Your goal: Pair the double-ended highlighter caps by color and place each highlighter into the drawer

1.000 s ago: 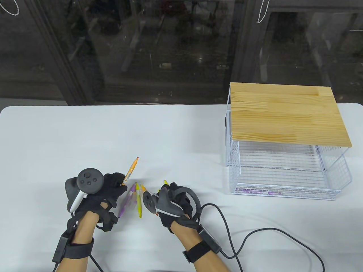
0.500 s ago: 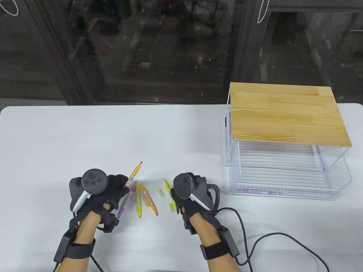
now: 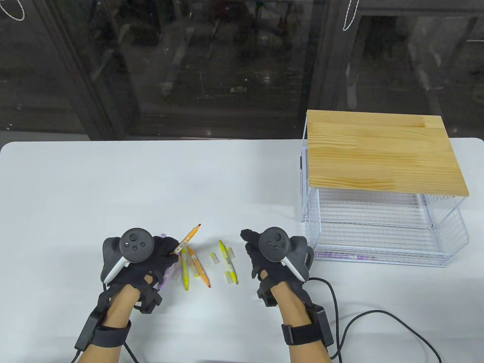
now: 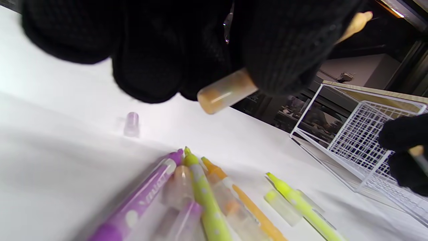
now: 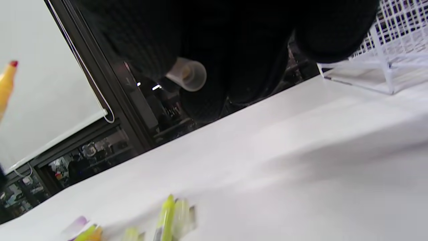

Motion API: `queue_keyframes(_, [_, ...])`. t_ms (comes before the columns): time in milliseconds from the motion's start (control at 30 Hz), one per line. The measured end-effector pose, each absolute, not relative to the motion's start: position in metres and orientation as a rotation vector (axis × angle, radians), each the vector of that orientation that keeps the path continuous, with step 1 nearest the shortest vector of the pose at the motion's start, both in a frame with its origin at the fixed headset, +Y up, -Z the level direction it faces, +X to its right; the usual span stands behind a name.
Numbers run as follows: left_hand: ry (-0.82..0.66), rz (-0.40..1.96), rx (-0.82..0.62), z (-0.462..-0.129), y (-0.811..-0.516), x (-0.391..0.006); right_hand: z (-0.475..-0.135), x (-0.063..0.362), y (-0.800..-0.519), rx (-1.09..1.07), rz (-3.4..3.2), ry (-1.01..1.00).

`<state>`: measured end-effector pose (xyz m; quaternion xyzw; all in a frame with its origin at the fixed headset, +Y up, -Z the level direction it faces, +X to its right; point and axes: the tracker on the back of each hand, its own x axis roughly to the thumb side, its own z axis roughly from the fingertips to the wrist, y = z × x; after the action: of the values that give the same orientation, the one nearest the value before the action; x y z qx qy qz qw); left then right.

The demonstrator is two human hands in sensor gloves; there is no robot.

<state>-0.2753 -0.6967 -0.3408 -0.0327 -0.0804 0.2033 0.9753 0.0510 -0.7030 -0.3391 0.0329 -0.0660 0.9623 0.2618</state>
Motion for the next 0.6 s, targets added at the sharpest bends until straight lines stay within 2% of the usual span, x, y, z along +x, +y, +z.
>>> queue_keyframes(300, [-0.205,0.365,-0.070,-0.337,-0.697,-0.262,-0.334,0.061,-0.693,0.078,2.524,-0.311])
queue_keyframes(600, [-0.253,0.318,-0.095,-0.334,-0.702,-0.248,-0.323,0.057,-0.684,0.163,2.353,-0.459])
